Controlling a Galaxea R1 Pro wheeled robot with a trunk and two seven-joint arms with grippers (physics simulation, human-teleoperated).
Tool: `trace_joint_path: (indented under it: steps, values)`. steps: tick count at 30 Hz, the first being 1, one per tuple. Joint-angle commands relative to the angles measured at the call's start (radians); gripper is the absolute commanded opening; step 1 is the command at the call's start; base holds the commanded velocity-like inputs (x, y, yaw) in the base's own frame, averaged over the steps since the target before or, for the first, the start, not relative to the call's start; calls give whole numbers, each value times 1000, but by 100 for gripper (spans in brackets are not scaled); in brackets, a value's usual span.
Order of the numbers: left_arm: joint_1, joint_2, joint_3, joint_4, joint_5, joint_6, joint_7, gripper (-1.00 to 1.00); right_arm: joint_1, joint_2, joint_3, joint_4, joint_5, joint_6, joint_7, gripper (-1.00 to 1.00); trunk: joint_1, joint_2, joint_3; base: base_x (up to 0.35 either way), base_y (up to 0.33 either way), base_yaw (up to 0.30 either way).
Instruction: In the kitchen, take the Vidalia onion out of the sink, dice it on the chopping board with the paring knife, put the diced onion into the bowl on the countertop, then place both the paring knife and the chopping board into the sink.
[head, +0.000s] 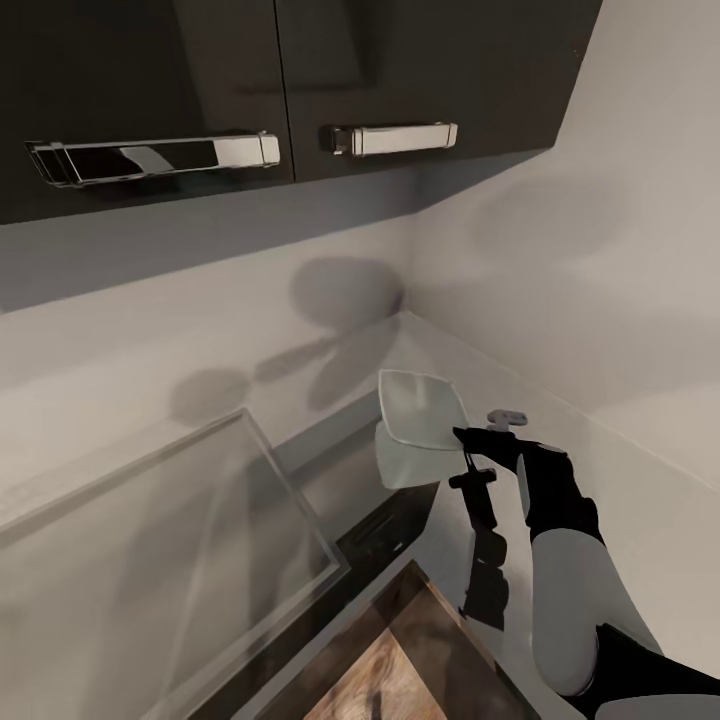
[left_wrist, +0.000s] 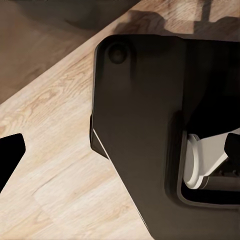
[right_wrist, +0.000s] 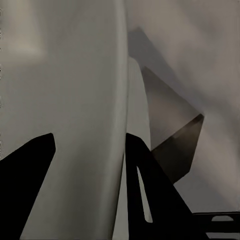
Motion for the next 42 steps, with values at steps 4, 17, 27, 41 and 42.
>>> trace_joint_path:
  steps: [4, 17, 27, 41, 42]
  values:
    - [0, -1, 1, -1, 2, -1, 0, 100, -1, 1, -10, -3, 13, 2, 9, -100, 1, -2, 3, 0, 0, 0]
    - [0, -1, 2, -3, 1, -1, 1, 100, -1, 1, -10, -14, 13, 2, 9, -100, 1, -2, 24, 0, 0, 0]
    - [0, -1, 2, -2, 2, -1, 0, 100, -1, 3, -9, -23, 13, 3, 9, -100, 1, -2, 40, -62, 0, 0]
    - [0, -1, 2, -2, 3, -1, 1, 100, -1, 1, -8, -41, 14, -2, 68, -100, 1, -2, 59, -331, 0, 0]
    - [0, -1, 2, -2, 3, -1, 1, 100, -1, 1, -8, -48, 15, -3, 100, -100, 1, -2, 59, -341, 0, 0]
